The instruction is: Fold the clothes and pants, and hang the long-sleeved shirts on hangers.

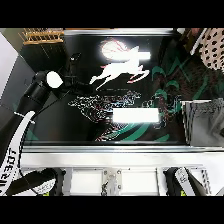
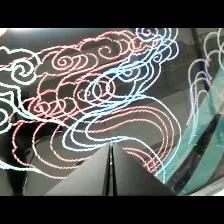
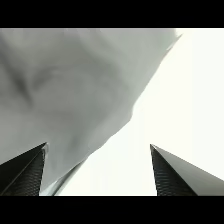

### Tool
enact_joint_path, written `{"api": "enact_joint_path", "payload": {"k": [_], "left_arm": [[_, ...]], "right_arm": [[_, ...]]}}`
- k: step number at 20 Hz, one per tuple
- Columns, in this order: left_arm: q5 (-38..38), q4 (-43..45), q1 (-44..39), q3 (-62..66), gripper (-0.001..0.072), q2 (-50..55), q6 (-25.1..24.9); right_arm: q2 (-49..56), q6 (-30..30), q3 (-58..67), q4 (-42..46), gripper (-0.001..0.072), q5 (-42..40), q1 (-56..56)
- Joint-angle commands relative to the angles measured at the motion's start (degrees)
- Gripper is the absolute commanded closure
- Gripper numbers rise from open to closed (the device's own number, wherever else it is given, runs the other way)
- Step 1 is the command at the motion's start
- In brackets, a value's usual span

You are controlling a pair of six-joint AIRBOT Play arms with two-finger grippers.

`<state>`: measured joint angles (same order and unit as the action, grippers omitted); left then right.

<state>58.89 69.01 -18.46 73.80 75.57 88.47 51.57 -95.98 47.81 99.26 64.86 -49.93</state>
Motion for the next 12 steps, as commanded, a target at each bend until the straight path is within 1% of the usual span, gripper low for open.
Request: {"api": "enact_joint_path", "payload": {"k": [1, 2, 3, 5, 7, 9, 12], "left_arm": [[-1.14, -0.02, -0.37, -0.02, 0.0703, -0.09, 0.04], [-1.40, 0.00, -0.37, -0.07, 0.0704, -0.20, 0.48], [-1.55, -0.02, -0.37, -0.24, 0.0703, -0.33, 1.66], [-4.61, -0.02, -0.37, -4.31, 0.0703, -2.60, 4.15], [-7.76, -0.02, -0.37, -9.53, 0.0704, -5.68, 5.35], [-8.72, -0.04, -0.37, -13.68, 0.0703, -8.74, 5.46], [-8.33, -0.04, -0.37, -15.78, 0.0703, -11.56, 5.46]], "right_arm": [[-5.99, 7.13, 4.74, -4.50, 0.0003, -5.77, 3.43], [-8.57, 10.84, 4.76, -10.56, 0.0003, -8.90, 6.91], [-10.36, 13.64, 4.74, -16.15, 0.0003, -10.08, 11.19], [-11.39, 16.81, 4.70, -23.78, 0.0003, -9.70, 21.44], [-10.08, 16.92, 4.66, -26.36, 0.0003, -9.60, 33.20], [-7.85, 16.98, 4.66, -26.21, 0.0003, -10.69, 43.87], [-4.35, 17.18, 4.66, -25.79, 0.0003, -12.61, 53.40]]}}
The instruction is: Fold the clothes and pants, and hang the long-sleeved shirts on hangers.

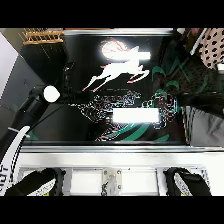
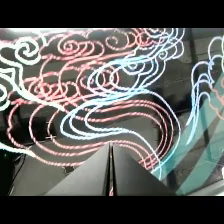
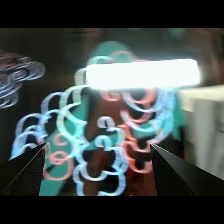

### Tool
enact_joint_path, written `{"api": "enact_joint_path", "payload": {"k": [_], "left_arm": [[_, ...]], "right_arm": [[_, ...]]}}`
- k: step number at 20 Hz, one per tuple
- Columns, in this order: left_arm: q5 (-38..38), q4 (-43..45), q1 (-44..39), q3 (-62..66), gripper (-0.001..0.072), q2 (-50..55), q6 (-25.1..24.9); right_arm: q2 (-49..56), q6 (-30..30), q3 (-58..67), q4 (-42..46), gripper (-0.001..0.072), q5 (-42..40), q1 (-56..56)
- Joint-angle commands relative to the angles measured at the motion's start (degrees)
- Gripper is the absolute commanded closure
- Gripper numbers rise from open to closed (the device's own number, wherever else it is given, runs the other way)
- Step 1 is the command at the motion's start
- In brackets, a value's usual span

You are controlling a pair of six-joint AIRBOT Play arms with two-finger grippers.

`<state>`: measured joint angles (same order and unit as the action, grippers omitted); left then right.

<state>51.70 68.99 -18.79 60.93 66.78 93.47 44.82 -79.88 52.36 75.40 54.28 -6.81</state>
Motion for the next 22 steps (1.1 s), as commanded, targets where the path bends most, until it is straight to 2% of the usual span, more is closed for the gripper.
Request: {"api": "enact_joint_path", "payload": {"k": [1, 11, 12, 13, 14, 22], "left_arm": [[-0.90, -0.02, -0.04, -2.84, 0.0704, -3.23, 0.44], [-0.90, 0.00, -0.04, -2.84, 0.0703, -4.26, 0.44], [-0.90, -0.02, -0.04, -2.84, 0.0703, -4.26, 0.44], [-0.90, 0.00, -0.04, -2.84, 0.0703, -4.26, 0.44], [-0.90, 0.00, -0.04, -2.84, 0.0703, -4.26, 0.44], [-0.92, 0.00, -0.04, -2.84, 0.0703, -4.26, 0.44]], "right_arm": [[3.43, 1.07, 0.11, -1.95, 0.0004, -1.95, 11.87], [5.62, 1.07, 0.11, -2.14, 0.0015, -1.53, 13.27], [5.62, 1.07, 0.11, -2.14, 0.0076, -1.53, 13.27], [5.62, 1.05, 0.11, -2.16, 0.0343, -1.49, 13.27], [5.62, 1.05, 0.11, -2.16, 0.0696, -1.51, 13.27], [5.62, 1.05, 0.11, -2.14, 0.0685, -1.53, 13.27]]}}
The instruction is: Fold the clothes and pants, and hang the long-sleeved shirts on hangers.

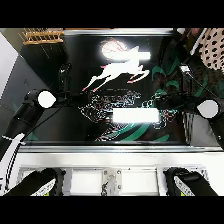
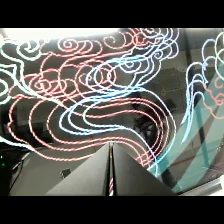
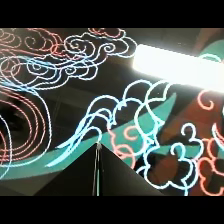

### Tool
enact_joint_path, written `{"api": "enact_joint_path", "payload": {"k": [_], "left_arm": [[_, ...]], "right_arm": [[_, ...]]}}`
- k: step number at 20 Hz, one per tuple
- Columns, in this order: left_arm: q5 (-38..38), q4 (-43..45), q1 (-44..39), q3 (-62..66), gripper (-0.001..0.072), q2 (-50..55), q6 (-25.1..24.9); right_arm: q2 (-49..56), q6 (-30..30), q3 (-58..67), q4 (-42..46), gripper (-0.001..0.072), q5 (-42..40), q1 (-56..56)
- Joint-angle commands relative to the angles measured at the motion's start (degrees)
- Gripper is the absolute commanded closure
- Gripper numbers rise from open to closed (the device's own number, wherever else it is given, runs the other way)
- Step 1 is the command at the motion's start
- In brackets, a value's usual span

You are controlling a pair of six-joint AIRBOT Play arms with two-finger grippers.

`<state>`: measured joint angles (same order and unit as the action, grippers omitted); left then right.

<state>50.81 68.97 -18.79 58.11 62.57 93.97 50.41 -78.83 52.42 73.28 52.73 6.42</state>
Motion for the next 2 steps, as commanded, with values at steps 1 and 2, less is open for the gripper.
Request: {"api": "enact_joint_path", "payload": {"k": [1, 2], "left_arm": [[-0.02, 0.02, -0.04, -0.02, 0.0703, -0.04, -0.07], [-0.02, 0.02, -0.04, -0.02, 0.0703, -0.04, -0.07]], "right_arm": [[0.02, 0.00, 0.04, -0.02, 0.0685, 0.02, 0.04], [0.02, 0.00, 0.04, -0.02, 0.0685, 0.02, 0.04]]}}
